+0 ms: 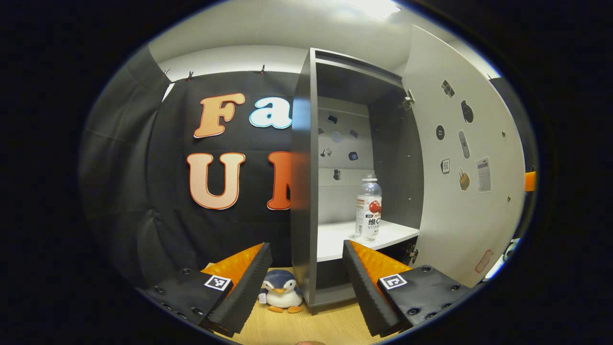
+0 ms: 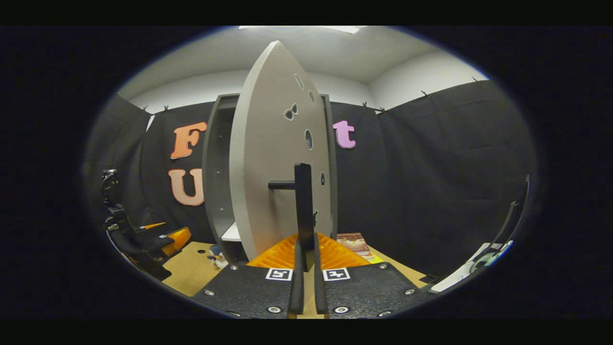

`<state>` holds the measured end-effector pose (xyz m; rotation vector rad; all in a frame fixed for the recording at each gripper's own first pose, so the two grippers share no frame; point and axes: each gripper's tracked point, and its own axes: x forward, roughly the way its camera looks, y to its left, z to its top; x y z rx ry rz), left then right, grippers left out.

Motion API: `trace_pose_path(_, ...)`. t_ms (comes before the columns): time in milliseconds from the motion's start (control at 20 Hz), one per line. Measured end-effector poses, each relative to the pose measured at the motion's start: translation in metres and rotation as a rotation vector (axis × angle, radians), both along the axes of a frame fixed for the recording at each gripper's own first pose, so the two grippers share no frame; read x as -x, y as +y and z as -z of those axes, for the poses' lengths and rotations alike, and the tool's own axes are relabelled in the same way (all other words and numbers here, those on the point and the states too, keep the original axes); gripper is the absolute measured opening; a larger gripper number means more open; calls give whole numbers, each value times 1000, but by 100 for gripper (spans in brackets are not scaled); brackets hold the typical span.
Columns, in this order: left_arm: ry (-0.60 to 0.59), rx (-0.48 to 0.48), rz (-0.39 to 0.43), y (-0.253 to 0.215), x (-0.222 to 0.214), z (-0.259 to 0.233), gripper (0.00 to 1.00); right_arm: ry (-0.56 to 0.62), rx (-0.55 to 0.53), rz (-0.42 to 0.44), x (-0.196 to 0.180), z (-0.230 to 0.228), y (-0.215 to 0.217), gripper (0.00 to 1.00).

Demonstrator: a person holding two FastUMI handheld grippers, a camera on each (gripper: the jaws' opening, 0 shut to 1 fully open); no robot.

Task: Open the cabinet door with the right hand, grasp the bottle in the cabinet with the left hand and place it on the coaster, then close the cabinet door with the right hand.

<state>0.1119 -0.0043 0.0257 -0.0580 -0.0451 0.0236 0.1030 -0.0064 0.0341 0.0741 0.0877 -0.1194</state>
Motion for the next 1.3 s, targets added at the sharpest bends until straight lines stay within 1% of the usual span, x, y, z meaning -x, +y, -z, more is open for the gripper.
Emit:
trace_pose_path(50,-2,-3,1,-3,2,-1,94,-3,0,11,0,0,-4,5)
trace_pose_path(100,-4,-4,2,-5,2,-2,96,-7,-5,19,0,-1,-7,6)
trace_pose_path(250,-4,-10,1,-13,5,-3,96,6,-18,53,0,2,-19,4)
trace_pose_path(300,-4,-11,-1,-15,7,-3,95,-11,-12,48,-1,-1,-22,2)
trace_pose_path(450,6,-1,4,-25,9,0,94,-13,-51,-31,-1,0,-14,2)
trace_pose_path(500,10,2,1,-27,13,1,96,-21,-59,-46,0,-2,-16,0)
trace_pose_path(600,15,1,-9,-27,17,0,96,-32,-64,-64,-1,-3,-18,6)
trace_pose_path(650,17,-3,-13,-29,18,2,97,-33,-70,-74,-2,-3,-17,4)
trace_pose_path(750,18,-8,-21,-31,20,2,97,-32,-60,-85,0,-5,-16,4)
trace_pose_path(800,20,-8,-22,-32,21,3,97,-27,-41,-78,2,-3,-23,5)
trace_pose_path(850,21,-5,-21,-32,21,3,97,-23,-12,-59,5,-3,-30,4)
trace_pose_path(900,21,-2,-18,-35,21,1,96,-20,11,-40,6,-2,-37,17)
trace_pose_path(950,21,0,-14,-38,19,2,99,-15,21,-21,10,-1,-43,20)
trace_pose_path(1000,22,1,-8,-41,20,3,96,-9,25,3,11,1,-48,18)
trace_pose_path(1050,23,2,1,-45,17,2,96,-6,24,28,14,2,-52,24)
trace_pose_path(1200,24,-2,26,-52,11,3,96,-3,-29,79,24,2,-54,27)
trace_pose_path(1250,22,-2,38,-55,9,1,97,-9,-53,91,26,2,-51,25)
trace_pose_path(1300,18,-2,49,-58,6,0,97,-17,-76,91,27,0,-49,25)
